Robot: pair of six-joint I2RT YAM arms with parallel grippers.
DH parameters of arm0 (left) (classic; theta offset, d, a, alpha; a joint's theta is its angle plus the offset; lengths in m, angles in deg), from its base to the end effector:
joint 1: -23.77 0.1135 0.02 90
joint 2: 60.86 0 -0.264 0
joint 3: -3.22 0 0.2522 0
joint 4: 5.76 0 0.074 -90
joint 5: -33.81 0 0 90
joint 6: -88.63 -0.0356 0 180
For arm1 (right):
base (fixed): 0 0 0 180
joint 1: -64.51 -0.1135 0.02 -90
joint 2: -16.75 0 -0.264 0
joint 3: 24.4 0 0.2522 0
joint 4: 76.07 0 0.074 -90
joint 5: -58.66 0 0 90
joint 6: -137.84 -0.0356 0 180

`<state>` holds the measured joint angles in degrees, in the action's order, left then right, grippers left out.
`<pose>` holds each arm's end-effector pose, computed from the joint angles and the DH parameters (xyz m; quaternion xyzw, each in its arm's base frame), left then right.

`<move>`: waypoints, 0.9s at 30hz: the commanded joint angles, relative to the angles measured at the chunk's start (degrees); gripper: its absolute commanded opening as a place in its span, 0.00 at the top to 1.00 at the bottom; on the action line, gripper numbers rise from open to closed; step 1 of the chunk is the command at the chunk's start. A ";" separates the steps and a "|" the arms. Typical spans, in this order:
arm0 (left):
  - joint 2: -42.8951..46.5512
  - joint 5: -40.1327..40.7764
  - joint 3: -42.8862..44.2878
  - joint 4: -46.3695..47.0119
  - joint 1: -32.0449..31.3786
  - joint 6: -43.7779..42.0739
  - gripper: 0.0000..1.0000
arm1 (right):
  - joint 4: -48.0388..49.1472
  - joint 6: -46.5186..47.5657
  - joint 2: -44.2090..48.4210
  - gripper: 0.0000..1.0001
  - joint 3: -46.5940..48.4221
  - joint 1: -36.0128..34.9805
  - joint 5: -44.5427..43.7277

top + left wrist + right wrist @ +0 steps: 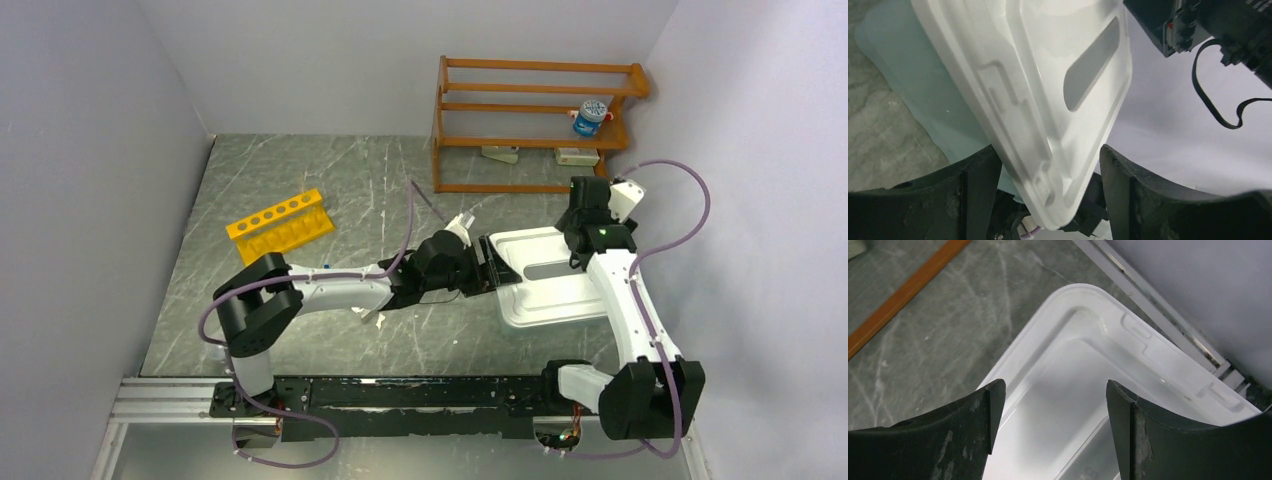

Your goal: Organize the chemistry lab equipment

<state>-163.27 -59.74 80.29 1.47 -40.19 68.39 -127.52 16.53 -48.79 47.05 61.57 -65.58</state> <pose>0.1775 -0.3682 0.2293 -0.0228 0.8091 -0.5494 0.2075 0.2347 -0.0080 0.3060 0.3248 0.8304 -0.1539 0.4258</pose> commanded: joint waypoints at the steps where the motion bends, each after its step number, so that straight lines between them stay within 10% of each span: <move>1: -3.36 -7.21 5.16 -5.31 1.70 -4.49 0.26 | 4.02 -3.21 -1.57 0.23 -3.03 6.28 3.18; 9: -4.90 -5.92 8.05 -9.49 1.89 -7.95 0.27 | 8.62 -2.73 -3.51 0.25 -7.68 11.35 8.12; 18: -4.05 -2.34 7.49 -11.23 2.87 -10.69 0.59 | 12.60 0.82 -4.44 0.31 -10.92 11.16 20.18; 27: -3.17 1.08 8.87 -13.64 7.00 -15.89 0.67 | 15.46 1.13 -7.23 0.34 -8.92 8.30 29.38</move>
<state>-166.76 -64.09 87.04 -8.87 -36.10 58.90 -105.62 19.83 -52.76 39.56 72.52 -49.03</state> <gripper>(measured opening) 0.442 0.672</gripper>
